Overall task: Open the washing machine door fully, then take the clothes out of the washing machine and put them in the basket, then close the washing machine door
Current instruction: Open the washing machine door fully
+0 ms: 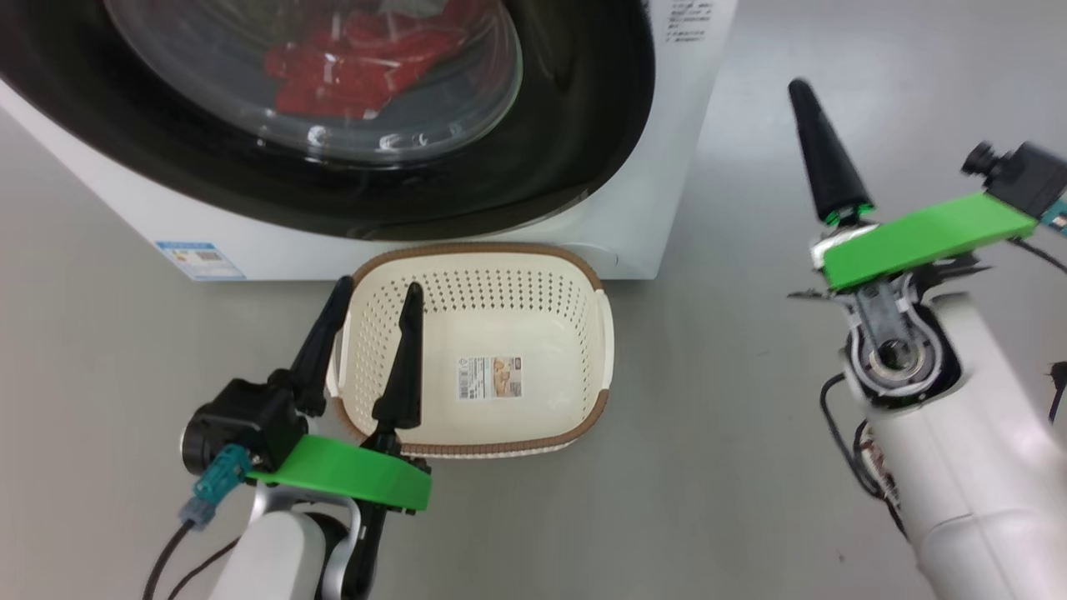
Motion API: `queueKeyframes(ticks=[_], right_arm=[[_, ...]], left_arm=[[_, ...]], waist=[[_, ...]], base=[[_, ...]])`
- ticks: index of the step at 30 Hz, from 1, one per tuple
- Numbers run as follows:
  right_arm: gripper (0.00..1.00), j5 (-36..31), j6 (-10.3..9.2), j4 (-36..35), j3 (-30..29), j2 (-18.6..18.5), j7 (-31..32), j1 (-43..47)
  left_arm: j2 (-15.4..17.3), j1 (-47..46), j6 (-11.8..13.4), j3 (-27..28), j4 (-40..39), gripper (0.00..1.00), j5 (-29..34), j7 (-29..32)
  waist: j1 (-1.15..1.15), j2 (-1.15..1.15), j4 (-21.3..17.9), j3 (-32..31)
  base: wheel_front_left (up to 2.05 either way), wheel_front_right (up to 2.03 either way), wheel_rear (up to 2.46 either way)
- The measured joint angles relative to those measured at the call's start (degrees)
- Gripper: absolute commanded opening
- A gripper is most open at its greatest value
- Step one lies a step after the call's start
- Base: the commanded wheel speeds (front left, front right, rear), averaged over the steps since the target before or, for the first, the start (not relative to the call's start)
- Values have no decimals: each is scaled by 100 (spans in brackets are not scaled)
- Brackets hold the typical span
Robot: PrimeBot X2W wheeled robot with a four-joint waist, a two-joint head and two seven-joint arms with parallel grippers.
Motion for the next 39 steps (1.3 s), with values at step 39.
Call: queueKeyframes(ticks=[39], right_arm=[[0, 2959, -1, 1512, -397, -463, 3292, -2559]], left_arm=[[-5, -560, 147, -269, -309, 100, -41, -209]], waist=[[0, 0, 598, 1415]], base=[[0, 0, 0]])
